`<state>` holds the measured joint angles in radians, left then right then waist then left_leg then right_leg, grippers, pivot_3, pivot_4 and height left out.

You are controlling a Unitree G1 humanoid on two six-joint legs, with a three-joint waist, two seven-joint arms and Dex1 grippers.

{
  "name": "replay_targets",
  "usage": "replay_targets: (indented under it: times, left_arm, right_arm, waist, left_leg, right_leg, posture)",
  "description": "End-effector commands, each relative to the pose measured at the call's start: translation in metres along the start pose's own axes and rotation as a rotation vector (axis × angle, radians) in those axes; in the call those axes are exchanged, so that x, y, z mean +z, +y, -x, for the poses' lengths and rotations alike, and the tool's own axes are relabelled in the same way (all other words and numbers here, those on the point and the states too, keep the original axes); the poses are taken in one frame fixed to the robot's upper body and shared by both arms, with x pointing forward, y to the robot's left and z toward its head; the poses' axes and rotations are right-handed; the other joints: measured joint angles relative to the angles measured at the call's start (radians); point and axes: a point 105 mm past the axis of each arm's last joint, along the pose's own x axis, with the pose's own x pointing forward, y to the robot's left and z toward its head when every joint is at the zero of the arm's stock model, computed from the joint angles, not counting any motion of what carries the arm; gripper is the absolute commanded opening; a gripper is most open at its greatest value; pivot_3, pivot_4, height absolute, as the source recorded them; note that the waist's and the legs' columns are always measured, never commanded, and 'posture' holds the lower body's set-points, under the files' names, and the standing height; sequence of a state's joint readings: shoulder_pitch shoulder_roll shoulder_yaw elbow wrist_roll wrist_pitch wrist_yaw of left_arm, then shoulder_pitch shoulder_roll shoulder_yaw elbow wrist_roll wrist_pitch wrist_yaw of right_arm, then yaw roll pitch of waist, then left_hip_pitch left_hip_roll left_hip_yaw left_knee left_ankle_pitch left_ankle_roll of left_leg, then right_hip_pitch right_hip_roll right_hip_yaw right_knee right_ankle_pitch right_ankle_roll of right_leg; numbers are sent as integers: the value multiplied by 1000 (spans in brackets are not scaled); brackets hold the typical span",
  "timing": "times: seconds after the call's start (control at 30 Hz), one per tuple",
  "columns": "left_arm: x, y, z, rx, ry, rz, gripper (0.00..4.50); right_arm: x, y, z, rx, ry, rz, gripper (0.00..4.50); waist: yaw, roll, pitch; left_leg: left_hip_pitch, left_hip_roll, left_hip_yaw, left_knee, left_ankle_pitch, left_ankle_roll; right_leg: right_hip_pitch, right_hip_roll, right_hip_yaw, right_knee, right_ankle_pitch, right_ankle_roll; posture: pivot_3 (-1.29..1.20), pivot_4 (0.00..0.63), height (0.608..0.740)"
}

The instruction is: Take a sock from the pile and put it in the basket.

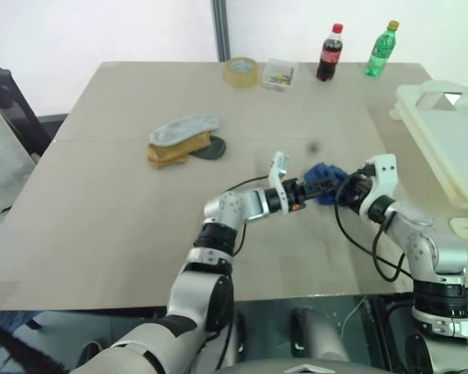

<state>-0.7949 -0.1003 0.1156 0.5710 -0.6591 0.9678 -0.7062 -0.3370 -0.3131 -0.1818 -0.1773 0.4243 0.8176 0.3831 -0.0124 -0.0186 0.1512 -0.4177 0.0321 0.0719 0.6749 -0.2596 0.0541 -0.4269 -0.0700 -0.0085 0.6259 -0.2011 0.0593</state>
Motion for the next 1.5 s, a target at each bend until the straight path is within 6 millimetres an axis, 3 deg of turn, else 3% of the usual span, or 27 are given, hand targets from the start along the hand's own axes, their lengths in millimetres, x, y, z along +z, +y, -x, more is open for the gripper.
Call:
replay_targets:
  times: [0.03, 0.2, 0.4, 0.63, 0.77, 0.9, 0.93, 1.0, 1.23, 1.33, 1.5]
  left_arm:
    - [3, -13, 1, -52, -5, -37, 3570]
    - [5, -10, 5, -39, -18, -37, 3570]
    - [2, -9, 4, -30, -10, -46, 3570]
    - [1, -9, 2, -30, -5, -53, 3570]
    - [1, -9, 2, -27, -4, -55, 3570]
    - [-1, -9, 2, -28, 1, -59, 3570]
    - [-1, -9, 2, -28, 2, -60, 3570]
    - [-2, -9, 1, -28, 4, -62, 3570]
    - [0, -7, 4, -8, 3, -98, 3570]
    - [0, 3, 5, 139, 54, -403, 3570]
    - [7, -10, 10, 189, 45, -857, 3570]
  right_arm:
    - [16, -7, -1, -23, -53, 21, 4444]
    - [23, -16, -3, -71, -90, -37, 4444]
    - [15, -29, -2, -151, -44, -171, 4444]
    - [0, -12, 4, -53, 83, -351, 4444]
    - [0, 2, 5, 21, 87, -451, 3258]
    - [0, 4, 2, 23, 65, -565, 1262]
    - [-1, 3, 1, 15, 59, -598, 1018]
    - [-2, 1, -1, 6, 46, -655, 28]
    - [0, -9, 0, -32, 9, -748, 28]
    - [1, -13, 4, -46, 7, -721, 28]
    - [1, -28, 16, -115, -12, -736, 28]
  waist:
    - [0, 0, 0]
    - [0, 0, 0]
    - [1, 0, 0]
    - [1, 0, 0]
    - [-2, 0, 0]
    - [-1, 1, 0]
    - [0, 1, 0]
    - [1, 1, 0]
    - [-1, 1, 0]
    - [-1, 1, 0]
    - [1, 2, -1]
  left_leg:
    - [0, 0, 0, 0, 0, 0]
    - [0, 0, 0, 0, 0, 0]
    - [0, 0, 0, 0, 0, 0]
    - [0, 0, 0, 0, 0, 0]
    - [0, 1, 0, 0, 0, 0]
    - [0, 1, 0, 0, 0, 0]
    - [0, 1, 0, 0, 0, 0]
    - [0, 1, 0, 0, 0, 0]
    - [0, 0, 0, 0, 0, 0]
    - [0, 0, 0, 0, 0, 0]
    - [0, 1, 0, 0, 0, 0]
  right_leg:
    - [0, 0, 0, 0, 0, 0]
    - [0, 0, 0, 1, 0, 0]
    - [0, 0, 0, 0, 0, 0]
    - [0, 0, 0, 1, 0, 0]
    - [0, 0, 0, 1, 0, 0]
    - [0, 0, 0, 1, 0, 0]
    - [0, 0, 0, 1, 0, 0]
    - [0, 0, 0, 1, 0, 0]
    - [0, 0, 0, 1, 0, 0]
    - [0, 0, 0, 1, 0, 0]
    - [0, 0, 0, 1, 0, 0]
  posture:
    - [0, 150, 740]
    - [0, 150, 740]
    - [0, 150, 740]
    - [0, 150, 740]
    - [0, 150, 740]
    - [0, 150, 740]
    - [0, 150, 740]
    - [0, 150, 740]
    - [0, 150, 740]
    - [0, 150, 740]
    - [0, 150, 740]
